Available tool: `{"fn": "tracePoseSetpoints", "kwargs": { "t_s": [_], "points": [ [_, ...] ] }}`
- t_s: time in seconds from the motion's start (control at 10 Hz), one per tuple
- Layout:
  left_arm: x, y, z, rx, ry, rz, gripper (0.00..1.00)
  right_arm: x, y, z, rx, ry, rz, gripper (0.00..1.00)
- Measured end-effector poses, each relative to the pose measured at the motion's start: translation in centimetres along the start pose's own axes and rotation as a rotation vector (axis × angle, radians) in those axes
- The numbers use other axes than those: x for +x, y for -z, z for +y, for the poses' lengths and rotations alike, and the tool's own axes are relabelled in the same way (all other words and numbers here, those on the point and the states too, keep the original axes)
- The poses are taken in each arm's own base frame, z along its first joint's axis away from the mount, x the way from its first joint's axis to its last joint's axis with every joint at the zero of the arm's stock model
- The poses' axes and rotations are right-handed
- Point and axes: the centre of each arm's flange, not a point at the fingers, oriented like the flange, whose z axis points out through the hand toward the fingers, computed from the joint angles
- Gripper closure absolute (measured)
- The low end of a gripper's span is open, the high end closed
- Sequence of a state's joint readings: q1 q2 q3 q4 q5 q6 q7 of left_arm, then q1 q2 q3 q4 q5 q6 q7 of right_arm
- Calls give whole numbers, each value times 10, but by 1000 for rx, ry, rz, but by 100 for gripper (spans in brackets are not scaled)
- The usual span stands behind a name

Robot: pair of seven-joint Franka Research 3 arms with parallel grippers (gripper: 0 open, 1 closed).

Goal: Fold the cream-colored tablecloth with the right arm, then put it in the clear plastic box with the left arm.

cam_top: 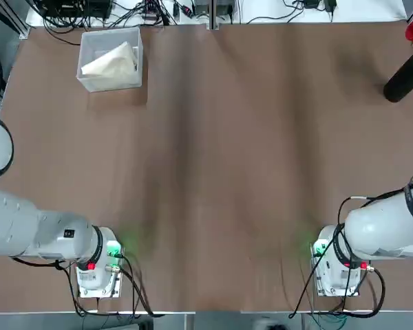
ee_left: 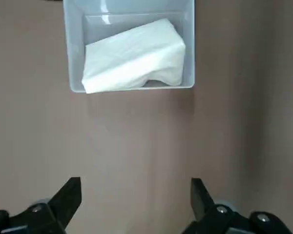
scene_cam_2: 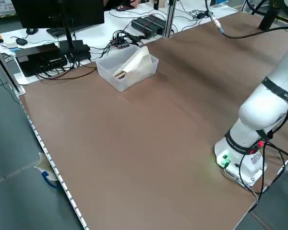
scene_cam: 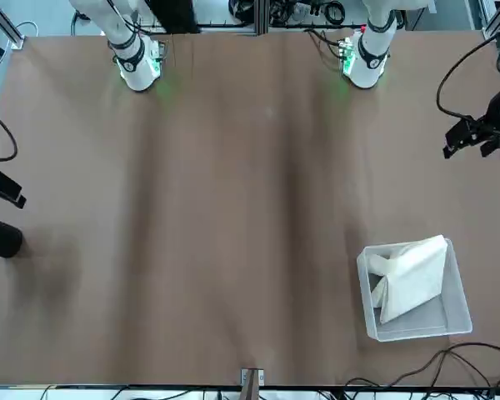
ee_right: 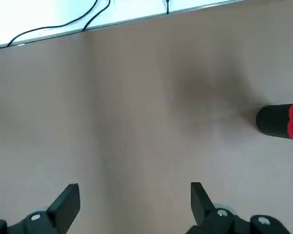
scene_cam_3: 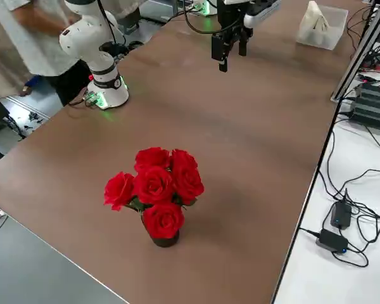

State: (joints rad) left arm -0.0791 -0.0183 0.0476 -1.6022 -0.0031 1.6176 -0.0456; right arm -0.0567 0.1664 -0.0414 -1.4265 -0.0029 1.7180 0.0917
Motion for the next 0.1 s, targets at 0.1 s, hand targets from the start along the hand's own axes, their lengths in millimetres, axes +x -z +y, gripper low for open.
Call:
{"fn": "tracePoseSetpoints", "kwargs": {
  "t_s": [0.1],
  "points": [
    [0, -2, 1, 2, -2, -3, 1, 0, 0, 0, 0, 0, 0, 0]
  ]
}}
